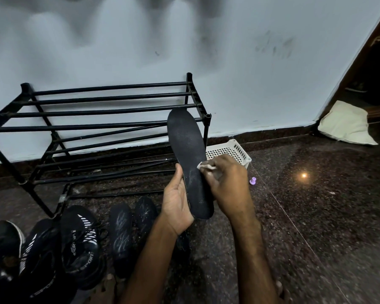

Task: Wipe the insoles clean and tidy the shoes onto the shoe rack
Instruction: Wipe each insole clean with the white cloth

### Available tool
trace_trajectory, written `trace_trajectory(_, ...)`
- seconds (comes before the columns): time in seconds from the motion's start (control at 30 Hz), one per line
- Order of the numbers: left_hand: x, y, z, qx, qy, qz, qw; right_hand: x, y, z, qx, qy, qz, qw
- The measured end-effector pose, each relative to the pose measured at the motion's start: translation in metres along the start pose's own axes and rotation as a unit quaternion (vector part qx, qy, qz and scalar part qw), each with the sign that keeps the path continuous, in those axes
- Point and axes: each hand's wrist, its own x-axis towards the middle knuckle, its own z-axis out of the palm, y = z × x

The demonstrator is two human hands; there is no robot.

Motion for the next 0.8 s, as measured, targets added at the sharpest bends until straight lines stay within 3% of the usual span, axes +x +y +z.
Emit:
trace_trajectory(0.07,-0.001,-0.001,0.001,0.000,0.002,0.003,1.000,0.000,-0.001,0.001,0.005,0.009,0.013,1.000)
trace_trajectory(0.2,0.002,-0.002,-0.004,0.013,0.007,0.001,1.000,-0.010,-0.004,-0.006,0.104,-0.147,0.002,0.984)
trace_trajectory(0.27,0.003,-0.004,-0.006,0.001,0.006,-0.006,1.000,-0.008,0.000,-0.006,0.087,-0.121,-0.003,0.989)
trace_trajectory(0.37,-0.001,-0.004,0.001,-0.015,-0.005,-0.006,1.000,-0.002,-0.002,0.000,0.020,0.001,0.005,1.000)
trace_trajectory(0.43,-0.001,-0.002,0.001,-0.019,-0.008,-0.007,1.000,-0.003,-0.006,0.001,0.056,-0.027,-0.001,0.998)
trace_trajectory(0.53,-0.001,0.000,-0.002,0.019,0.010,-0.009,1.000,-0.010,-0.008,-0.006,0.124,-0.146,0.001,0.981)
trace_trajectory(0.7,-0.002,-0.004,0.001,-0.019,0.000,-0.020,1.000,-0.003,-0.011,0.002,0.033,0.004,-0.013,0.999)
trace_trajectory(0.8,-0.003,-0.001,-0.003,0.005,0.015,-0.016,1.000,-0.006,-0.012,-0.001,0.088,-0.113,-0.040,0.989)
